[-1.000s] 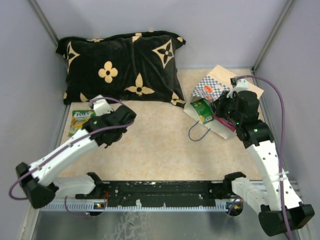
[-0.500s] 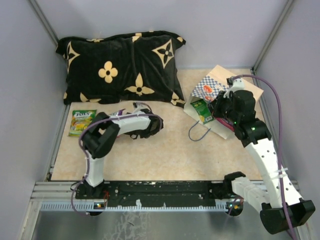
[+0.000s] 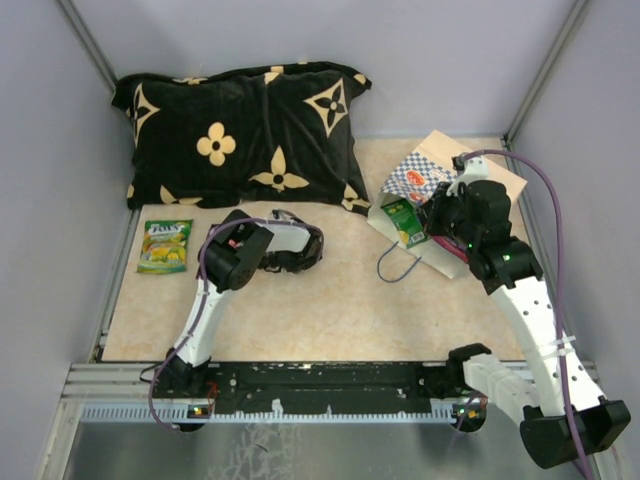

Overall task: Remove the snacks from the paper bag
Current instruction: Place the snack at the center of the board.

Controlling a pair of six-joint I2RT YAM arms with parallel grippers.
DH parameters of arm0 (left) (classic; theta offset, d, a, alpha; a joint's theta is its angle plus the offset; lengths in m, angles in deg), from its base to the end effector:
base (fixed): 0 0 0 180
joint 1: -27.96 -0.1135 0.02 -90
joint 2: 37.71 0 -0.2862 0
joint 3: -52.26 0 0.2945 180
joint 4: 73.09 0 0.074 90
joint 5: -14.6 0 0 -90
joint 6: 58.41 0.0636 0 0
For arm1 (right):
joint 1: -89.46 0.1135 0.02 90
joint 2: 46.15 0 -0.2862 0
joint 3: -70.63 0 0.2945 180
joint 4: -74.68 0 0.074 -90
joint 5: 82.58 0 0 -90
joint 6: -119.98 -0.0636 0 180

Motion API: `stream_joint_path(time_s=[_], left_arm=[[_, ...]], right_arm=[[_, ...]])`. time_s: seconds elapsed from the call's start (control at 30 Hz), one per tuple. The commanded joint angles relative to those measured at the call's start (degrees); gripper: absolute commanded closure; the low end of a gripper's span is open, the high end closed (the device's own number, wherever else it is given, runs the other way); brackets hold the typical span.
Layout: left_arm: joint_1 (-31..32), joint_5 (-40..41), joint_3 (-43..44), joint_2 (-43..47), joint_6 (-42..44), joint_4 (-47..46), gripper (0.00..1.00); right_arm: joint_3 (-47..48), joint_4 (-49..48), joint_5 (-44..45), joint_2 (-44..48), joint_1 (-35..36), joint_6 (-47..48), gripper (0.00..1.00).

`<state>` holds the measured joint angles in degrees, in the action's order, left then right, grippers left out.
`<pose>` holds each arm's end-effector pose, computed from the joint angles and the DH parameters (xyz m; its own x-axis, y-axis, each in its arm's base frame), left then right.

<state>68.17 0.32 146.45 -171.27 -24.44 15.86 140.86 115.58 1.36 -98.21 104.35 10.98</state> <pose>0.3371 -0.2042 0.0637 -0.8474 0.4485 -0.2841 -0.1515 0.3086 0.9391 0.2403 0.0708 0.3780 -0.4669 0.2109 -0.8588 -0.2090 0.9173 0.3389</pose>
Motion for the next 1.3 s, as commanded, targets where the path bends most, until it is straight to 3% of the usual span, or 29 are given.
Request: stream_joint_path(time_s=[0.0,0.23,0.5,0.73,0.8,1.07,1.2,1.27], left_arm=[[-1.7,4.5,4.7,-4.2,-0.8,3.8,0.96],[-4.4,4.5,8.6,-8.3,0.1,3.8,0.95],[-4.5,2.9,5.9,-7.3,-1.9,3.8,0.93],[-4.5,-0.4,3.4,-3.4,-2.7,3.8,0.18],[-4.5,-1.7,3.9,-1.8,-1.7,3.8,0.04],[-2.3,-10.3,10.8,6.8,8.7,3.3,0.01],[1.8,-18.2,11.6,11.5,26.4,-6.9,0.00],[2.4,-26.8,11.0,16.4,35.5,-14.0,0.00]], right_arm=[[0.2,-3.3,-0.9,-0.1,0.6,1.3,1.00],[0.6,-2.9,-0.8,0.1,0.5,1.8,1.00],[0.7,-3.1,-1.0,0.1,0.6,1.4,1.00],[1.0,-3.1,-1.3,-0.1,0.6,0.9,1.00],[1.3,-2.8,-1.0,0.0,0.6,0.9,1.00],[2.8,-1.8,-0.2,0.0,0.6,1.2,1.00],[3.3,-1.5,-0.3,0.0,0.6,1.1,1.00],[3.4,-1.3,-0.2,0.2,0.6,1.0,1.00]])
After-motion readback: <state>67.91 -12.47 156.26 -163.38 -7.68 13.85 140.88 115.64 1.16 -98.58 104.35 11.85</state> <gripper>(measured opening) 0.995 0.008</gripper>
